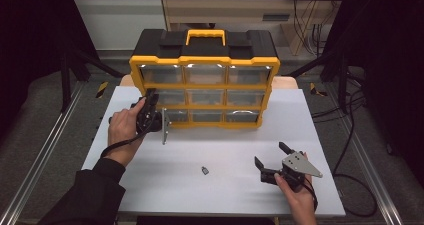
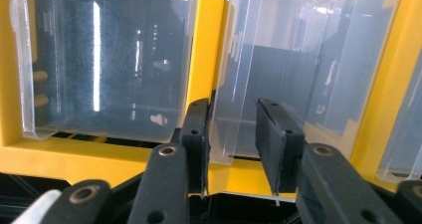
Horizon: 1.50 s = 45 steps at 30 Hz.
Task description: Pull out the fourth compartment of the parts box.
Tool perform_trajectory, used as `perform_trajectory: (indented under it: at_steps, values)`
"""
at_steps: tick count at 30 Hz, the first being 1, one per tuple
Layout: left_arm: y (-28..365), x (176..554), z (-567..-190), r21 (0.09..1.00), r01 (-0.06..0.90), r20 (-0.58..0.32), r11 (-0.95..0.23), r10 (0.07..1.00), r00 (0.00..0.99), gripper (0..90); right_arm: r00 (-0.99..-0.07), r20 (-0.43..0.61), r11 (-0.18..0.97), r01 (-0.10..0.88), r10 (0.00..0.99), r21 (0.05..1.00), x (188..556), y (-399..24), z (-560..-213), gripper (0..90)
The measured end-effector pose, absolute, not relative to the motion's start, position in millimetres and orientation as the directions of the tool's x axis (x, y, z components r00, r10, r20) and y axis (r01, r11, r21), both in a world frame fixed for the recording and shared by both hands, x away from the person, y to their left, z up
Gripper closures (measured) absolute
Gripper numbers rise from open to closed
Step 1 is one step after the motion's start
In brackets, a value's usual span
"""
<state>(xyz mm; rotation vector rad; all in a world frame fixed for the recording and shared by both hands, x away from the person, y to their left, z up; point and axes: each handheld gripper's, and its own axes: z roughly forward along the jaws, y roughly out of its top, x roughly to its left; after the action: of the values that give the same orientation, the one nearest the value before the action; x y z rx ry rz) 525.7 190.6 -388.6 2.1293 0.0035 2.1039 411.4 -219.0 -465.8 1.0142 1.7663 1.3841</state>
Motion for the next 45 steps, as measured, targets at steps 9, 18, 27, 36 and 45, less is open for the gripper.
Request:
perform_trajectory:
  at_steps: [9, 18, 27, 36, 45]
  values:
    - [190, 526, -392, 0.093, -0.105, 0.995, -0.99, 0.097, -0.027, 76.0, -0.475, -0.039, 0.137, 0.173, 0.879, 0.975, 412, -219, -466, 3.4]
    - [190, 524, -393, 0.102, -0.112, 0.993, -0.988, 0.108, -0.049, 77.0, -0.476, -0.043, 0.14, 0.171, 0.879, 0.975, 412, -219, -466, 3.4]
    - [192, 517, -394, 0.118, -0.125, 0.991, -0.985, 0.126, -0.055, 76.9, -0.474, -0.036, 0.134, 0.176, 0.88, 0.975, 412, -220, -466, 3.3]
    - [192, 511, -393, 0.13, -0.128, 0.989, -0.983, 0.138, -0.054, 76.6, -0.475, -0.037, 0.136, 0.176, 0.879, 0.975, 411, -219, -466, 3.1]
    - [194, 506, -393, 0.135, -0.128, 0.989, -0.983, 0.142, -0.051, 76.6, -0.476, -0.04, 0.139, 0.174, 0.878, 0.975, 412, -219, -466, 3.1]
